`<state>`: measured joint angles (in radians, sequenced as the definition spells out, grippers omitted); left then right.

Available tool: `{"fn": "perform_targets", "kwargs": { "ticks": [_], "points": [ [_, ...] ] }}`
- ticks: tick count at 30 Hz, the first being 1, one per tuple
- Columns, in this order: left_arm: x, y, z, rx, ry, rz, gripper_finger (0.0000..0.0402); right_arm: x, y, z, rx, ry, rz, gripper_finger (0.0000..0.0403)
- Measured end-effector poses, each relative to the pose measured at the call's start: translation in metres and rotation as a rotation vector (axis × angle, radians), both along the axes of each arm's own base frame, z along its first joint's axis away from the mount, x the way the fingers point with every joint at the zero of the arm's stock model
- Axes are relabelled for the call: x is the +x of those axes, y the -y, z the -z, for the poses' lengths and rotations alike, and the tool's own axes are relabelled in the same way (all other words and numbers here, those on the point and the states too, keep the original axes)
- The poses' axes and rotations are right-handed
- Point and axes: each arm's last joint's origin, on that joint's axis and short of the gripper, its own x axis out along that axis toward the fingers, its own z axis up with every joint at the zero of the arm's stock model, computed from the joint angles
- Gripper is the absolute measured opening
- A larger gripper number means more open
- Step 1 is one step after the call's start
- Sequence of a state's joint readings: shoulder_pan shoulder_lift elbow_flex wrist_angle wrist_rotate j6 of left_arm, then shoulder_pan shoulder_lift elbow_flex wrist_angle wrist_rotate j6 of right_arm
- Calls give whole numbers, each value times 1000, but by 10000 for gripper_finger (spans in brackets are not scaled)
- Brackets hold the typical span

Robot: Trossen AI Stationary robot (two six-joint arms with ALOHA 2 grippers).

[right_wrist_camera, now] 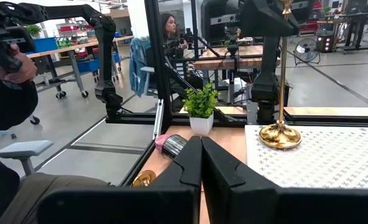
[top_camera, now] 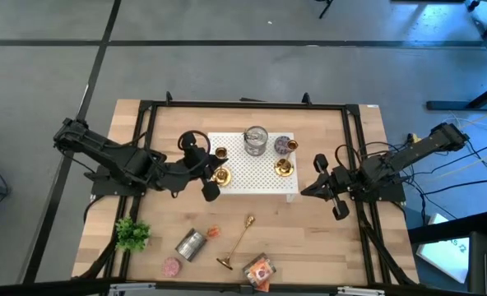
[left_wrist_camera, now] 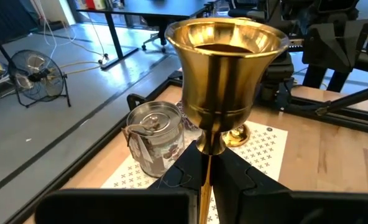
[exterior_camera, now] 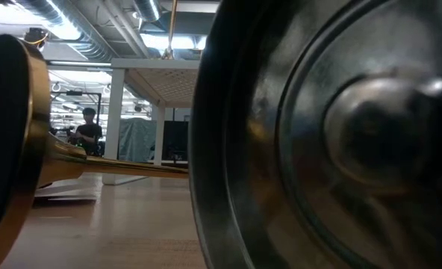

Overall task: Pick & Place candle stick holders
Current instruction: Put the left gold candle holder on the shelf

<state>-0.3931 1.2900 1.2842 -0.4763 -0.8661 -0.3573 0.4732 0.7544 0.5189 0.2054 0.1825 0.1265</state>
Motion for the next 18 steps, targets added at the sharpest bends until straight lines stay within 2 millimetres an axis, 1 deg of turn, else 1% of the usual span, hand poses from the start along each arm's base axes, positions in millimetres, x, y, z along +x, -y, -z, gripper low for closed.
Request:
{"fn": "perform_targets", "kwargs": {
  "ticks": [10,18],
  "points": [
    [-1,0,2,-22,-8,-7,16,0,0,0,0,0,-1,5],
    [-2,-1,3,-22,-11,-25,47,0,0,0,0,0,-2,5]
  ]
}}
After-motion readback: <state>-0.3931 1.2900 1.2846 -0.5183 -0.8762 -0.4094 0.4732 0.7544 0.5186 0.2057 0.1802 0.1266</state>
